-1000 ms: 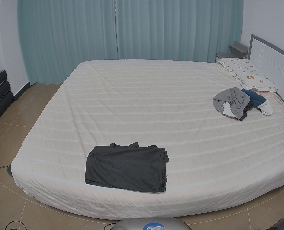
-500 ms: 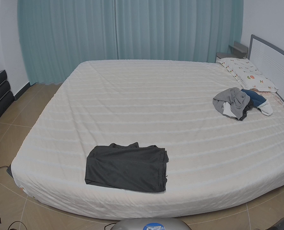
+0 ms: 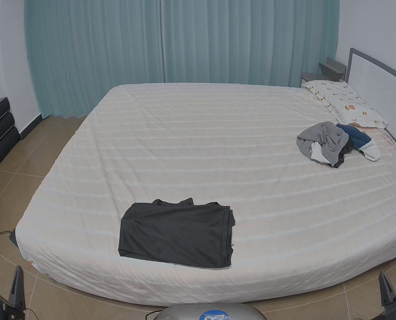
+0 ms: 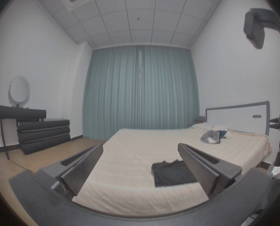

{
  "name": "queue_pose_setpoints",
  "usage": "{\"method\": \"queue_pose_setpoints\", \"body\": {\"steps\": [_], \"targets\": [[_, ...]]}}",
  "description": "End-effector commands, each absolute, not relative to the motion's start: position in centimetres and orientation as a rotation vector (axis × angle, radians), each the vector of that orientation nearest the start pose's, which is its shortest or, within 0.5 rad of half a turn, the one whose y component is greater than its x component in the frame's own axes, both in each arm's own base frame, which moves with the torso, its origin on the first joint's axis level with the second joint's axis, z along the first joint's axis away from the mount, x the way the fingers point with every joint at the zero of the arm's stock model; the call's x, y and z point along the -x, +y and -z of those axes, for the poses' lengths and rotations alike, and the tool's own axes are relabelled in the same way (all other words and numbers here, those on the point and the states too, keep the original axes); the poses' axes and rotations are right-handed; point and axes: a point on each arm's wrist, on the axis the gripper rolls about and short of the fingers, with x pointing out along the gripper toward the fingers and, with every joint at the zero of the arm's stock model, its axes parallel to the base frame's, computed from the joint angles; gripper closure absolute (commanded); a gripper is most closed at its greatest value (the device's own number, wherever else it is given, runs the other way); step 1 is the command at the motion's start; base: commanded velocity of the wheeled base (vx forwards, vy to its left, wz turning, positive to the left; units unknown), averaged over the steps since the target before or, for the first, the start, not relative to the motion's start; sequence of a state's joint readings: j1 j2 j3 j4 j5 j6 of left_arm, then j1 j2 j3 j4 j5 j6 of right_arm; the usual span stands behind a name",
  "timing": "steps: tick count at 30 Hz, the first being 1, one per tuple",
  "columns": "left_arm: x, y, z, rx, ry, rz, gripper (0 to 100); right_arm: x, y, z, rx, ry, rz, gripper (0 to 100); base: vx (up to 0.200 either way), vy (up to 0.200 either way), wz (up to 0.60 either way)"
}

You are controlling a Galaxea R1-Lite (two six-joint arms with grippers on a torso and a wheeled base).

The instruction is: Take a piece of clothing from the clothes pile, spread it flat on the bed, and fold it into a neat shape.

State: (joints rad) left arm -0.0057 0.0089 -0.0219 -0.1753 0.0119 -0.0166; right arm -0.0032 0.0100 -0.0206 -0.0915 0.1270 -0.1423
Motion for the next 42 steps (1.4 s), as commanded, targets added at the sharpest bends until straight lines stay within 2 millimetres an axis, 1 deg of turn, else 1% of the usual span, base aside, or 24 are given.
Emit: {"method": "queue_pose_setpoints", "body": {"steps": [1, 6, 11, 17, 21, 22, 24, 26, 37, 42], "targets": [[2.21, 0.09, -8.36, 0.015, -0.065, -0.029, 0, 2.35, 0.31, -8.35, 0.106, -0.080, -0.128, 0, 0.000, 0.000, 0.00], [2.22, 0.27, -8.09, 0.002, -0.040, -0.107, 0, 2.35, 0.26, -8.32, 0.093, -0.072, -0.101, 0, 0.000, 0.000, 0.00], [2.22, 0.28, -8.07, 0.001, -0.038, -0.110, 0, 2.41, 0.21, -8.21, 0.092, -0.037, -0.080, 0, 0.000, 0.000, 0.00], [2.22, 0.39, -8.11, -0.010, -0.039, -0.164, 0, 2.53, 0.23, -8.19, 0.082, -0.010, -0.087, 0, 0.000, 0.000, 0.00], [2.21, 0.27, -8.06, 0.002, -0.035, -0.107, 0, 2.55, 0.28, -8.25, 0.071, -0.013, -0.113, 0, 0.000, 0.000, 0.00], [2.20, 0.19, -8.02, 0.029, -0.032, -0.070, 0, 2.55, 0.32, -8.26, 0.060, -0.015, -0.128, 0, 0.000, 0.000, 0.00], [2.20, 0.16, -8.00, 0.039, -0.027, -0.058, 0, 2.55, 0.32, -8.25, 0.053, -0.017, -0.135, 0, 0.000, 0.000, 0.00], [2.20, 0.08, -7.52, 0.047, 0.015, -0.025, 0, 2.53, 0.32, -8.24, 0.027, -0.020, -0.132, 0, 0.000, 0.000, 0.00], [2.19, 0.05, -7.58, 0.014, 0.012, -0.015, 0, 2.48, 0.33, -8.25, 0.048, -0.032, -0.133, 0, 0.000, 0.000, 0.00], [2.19, 0.06, -7.58, 0.012, 0.012, -0.014, 0, 2.61, 0.29, -8.24, -0.003, 0.005, -0.120, 0, 0.000, 0.000, 0.00]]}}
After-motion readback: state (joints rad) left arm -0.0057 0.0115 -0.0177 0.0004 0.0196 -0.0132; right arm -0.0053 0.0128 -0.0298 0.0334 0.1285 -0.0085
